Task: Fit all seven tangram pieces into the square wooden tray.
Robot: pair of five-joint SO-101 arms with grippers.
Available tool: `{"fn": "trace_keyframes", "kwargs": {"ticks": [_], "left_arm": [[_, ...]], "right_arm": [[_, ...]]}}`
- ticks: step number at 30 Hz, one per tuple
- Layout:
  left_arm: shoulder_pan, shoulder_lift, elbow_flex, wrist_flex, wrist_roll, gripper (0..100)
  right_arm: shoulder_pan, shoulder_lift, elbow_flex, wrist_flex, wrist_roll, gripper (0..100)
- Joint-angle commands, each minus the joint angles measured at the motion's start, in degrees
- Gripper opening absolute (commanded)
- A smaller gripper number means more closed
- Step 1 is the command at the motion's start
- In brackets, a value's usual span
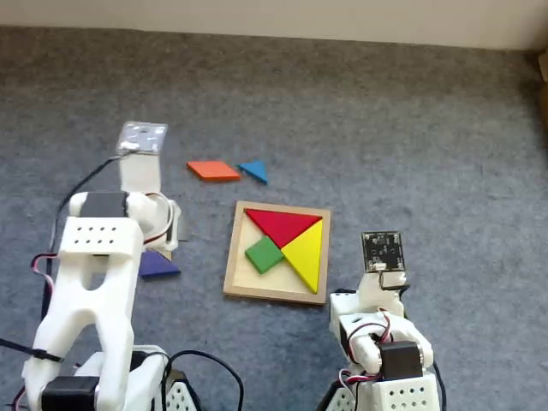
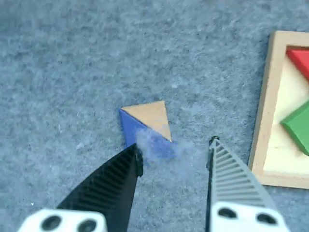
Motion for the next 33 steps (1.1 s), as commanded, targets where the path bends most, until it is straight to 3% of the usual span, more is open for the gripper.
{"fn": "trace_keyframes", "kwargs": {"ticks": [1,9,14,23,27,33], "left_arm": [[-2.86,-1.63,0.31,1.85,3.6,22],[-2.95,-1.63,8.31,-3.52,13.27,22],[-2.95,-1.63,12.35,-10.29,16.0,23],[-2.68,0.92,13.23,-14.42,17.41,27],[-2.59,10.24,8.57,-15.12,19.96,28],[-2.86,25.01,-4.62,-8.0,20.22,28]], "right_arm": [[0.48,-0.92,8.57,0.4,-0.26,1.5],[0.48,-0.92,8.57,0.4,-0.26,1.5],[0.48,-0.92,8.57,0.4,-0.26,1.5],[0.48,-0.92,8.57,0.4,-0.26,1.5],[0.48,-0.92,8.57,0.4,-0.26,1.5],[0.48,-0.92,8.57,0.4,-0.26,1.5]]}}
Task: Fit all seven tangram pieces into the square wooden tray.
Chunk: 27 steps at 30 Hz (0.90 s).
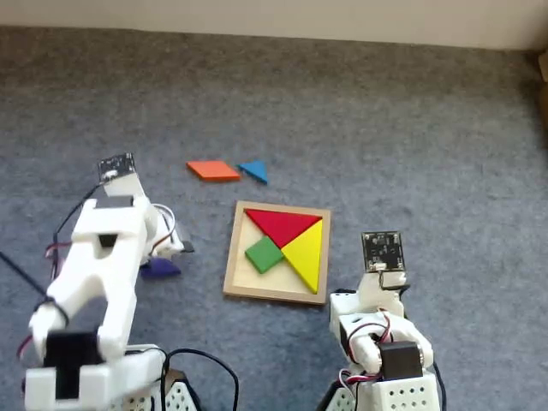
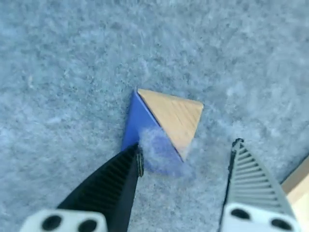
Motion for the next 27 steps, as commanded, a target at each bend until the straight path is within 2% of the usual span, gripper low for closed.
{"fn": "trace_keyframes", "kwargs": {"ticks": [1,12,17,27], "left_arm": [[-0.66,6.99,-9.36,3.08,0.53,28],[-0.31,19.3,-24.57,8.62,0.62,28],[-0.04,19.38,-26.95,8.26,0.62,28],[5.85,20.0,-28.26,5.71,0.7,28]], "right_arm": [[0.48,-0.92,8.57,0.4,-0.26,1.5],[0.48,-0.92,8.57,0.4,-0.26,1.5],[0.48,-0.92,8.57,0.4,-0.26,1.5],[0.48,-0.92,8.57,0.4,-0.26,1.5]]}}
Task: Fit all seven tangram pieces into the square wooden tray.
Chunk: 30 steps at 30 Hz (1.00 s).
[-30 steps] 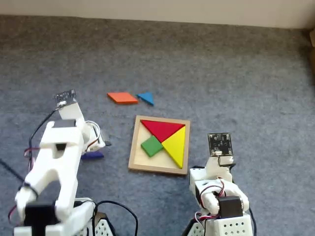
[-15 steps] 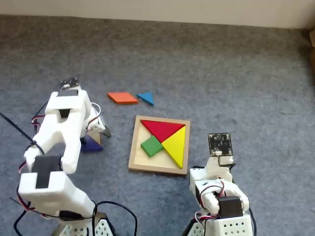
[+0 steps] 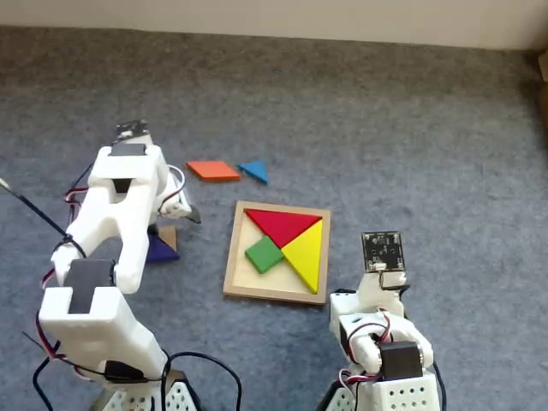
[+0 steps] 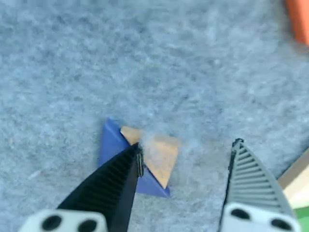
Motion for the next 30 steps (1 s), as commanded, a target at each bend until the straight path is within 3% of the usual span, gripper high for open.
{"fn": "trace_keyframes", "kwargs": {"ticks": [1,10,17,22,30], "left_arm": [[2.42,-0.48,-2.24,-2.29,0.62,28],[2.42,-1.1,-2.15,-2.37,0.53,28],[0.84,-4.53,-0.57,3.6,0.62,28],[-0.22,-6.73,3.74,3.6,3.69,28],[-0.13,1.01,0.04,2.11,4.04,28]], "right_arm": [[0.48,-0.92,8.57,0.4,-0.26,1.5],[0.48,-0.92,8.57,0.4,-0.26,1.5],[0.48,-0.92,8.57,0.4,-0.26,1.5],[0.48,-0.92,8.57,0.4,-0.26,1.5],[0.48,-0.92,8.57,0.4,-0.26,1.5]]}}
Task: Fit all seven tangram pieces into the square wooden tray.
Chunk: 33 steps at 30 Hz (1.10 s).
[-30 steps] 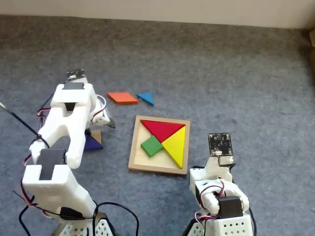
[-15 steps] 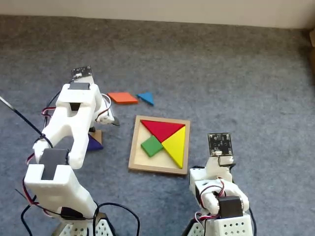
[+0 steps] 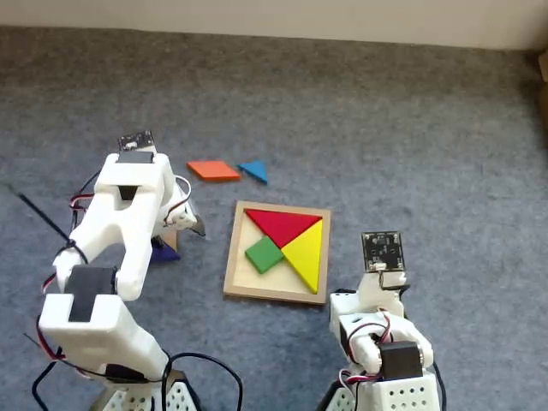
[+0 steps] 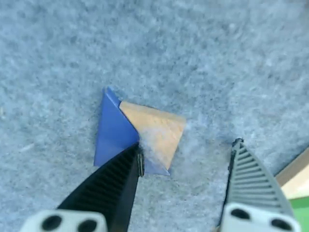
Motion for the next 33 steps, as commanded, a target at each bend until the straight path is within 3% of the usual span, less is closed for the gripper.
{"fn": "trace_keyframes", "kwargs": {"ticks": [1,8,21,28,33], "left_arm": [[-1.01,3.47,-5.67,0.18,0.62,28],[-1.01,7.96,-13.49,3.52,0.62,28],[-1.36,8.4,-13.41,3.43,0.53,28],[-1.36,8.4,-12.44,2.99,0.18,9],[-1.36,8.4,-12.44,2.99,0.18,7]], "right_arm": [[0.48,-0.92,8.57,0.4,-0.26,1.5],[0.48,-0.92,8.57,0.4,-0.26,1.5],[0.48,-0.92,8.57,0.4,-0.26,1.5],[0.48,-0.92,8.57,0.4,-0.26,1.5],[0.48,-0.92,8.57,0.4,-0.26,1.5]]}}
